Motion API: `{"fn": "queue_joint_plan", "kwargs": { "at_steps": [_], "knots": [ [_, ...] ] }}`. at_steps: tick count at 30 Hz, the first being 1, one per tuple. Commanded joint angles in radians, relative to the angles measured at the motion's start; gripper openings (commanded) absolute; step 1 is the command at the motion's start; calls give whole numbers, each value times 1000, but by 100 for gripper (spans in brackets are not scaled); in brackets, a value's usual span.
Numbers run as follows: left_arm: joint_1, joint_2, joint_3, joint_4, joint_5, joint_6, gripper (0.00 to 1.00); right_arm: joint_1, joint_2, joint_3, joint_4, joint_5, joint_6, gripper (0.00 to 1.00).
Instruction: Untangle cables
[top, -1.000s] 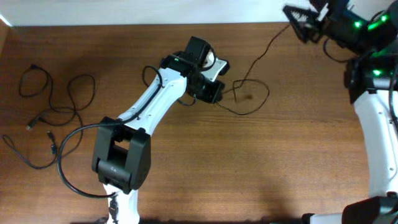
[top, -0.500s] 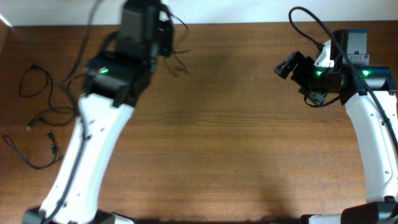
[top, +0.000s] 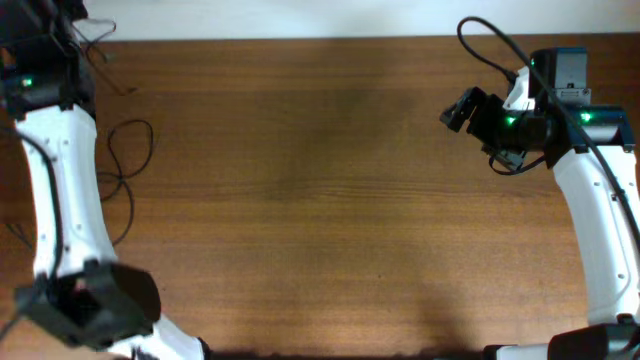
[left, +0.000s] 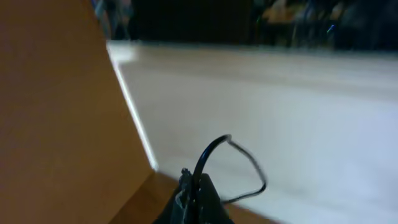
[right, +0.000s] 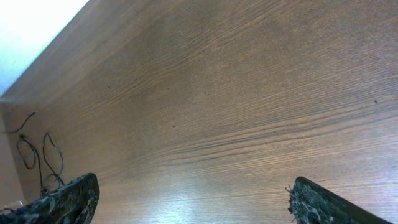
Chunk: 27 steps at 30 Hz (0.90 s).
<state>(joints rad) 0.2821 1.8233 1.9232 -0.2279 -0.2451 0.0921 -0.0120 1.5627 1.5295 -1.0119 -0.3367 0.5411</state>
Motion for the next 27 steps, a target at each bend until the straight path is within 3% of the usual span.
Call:
{"fn": "queue_joint_plan", "kwargs": {
  "at_steps": [1,5,6,7,8,9,13,17,18,23,27],
  "knots": [
    [86,183,6,-6,13,38,0,8,8,-10,1,13,-14,99],
    [185,376,6,-135,14,32,2,8,40,-34,6,13,-14,99],
    [212,424,6,-190,25,26,13,8,52,-34,10,12,-14,99],
    [223,443,6,-241,40,26,43,8,62,-34,18,9,-14,99],
    [228,447,6,-308,40,26,95,8,66,-34,26,8,-13,99],
    [227,447,6,-341,40,26,99,13,66,-34,32,8,-13,99],
    [210,445,34,-437,95,26,99,50,66,-34,44,9,-14,99],
    [200,445,156,-575,375,25,99,60,66,-34,40,8,-14,99],
    [200,445,240,-641,414,-48,99,60,66,-34,37,8,-14,99],
    [163,404,685,-921,415,-258,99,86,51,-29,24,-81,-185,98],
    [81,219,836,-1011,425,-260,100,158,-53,-3,-14,-65,-277,99]
  ]
}}
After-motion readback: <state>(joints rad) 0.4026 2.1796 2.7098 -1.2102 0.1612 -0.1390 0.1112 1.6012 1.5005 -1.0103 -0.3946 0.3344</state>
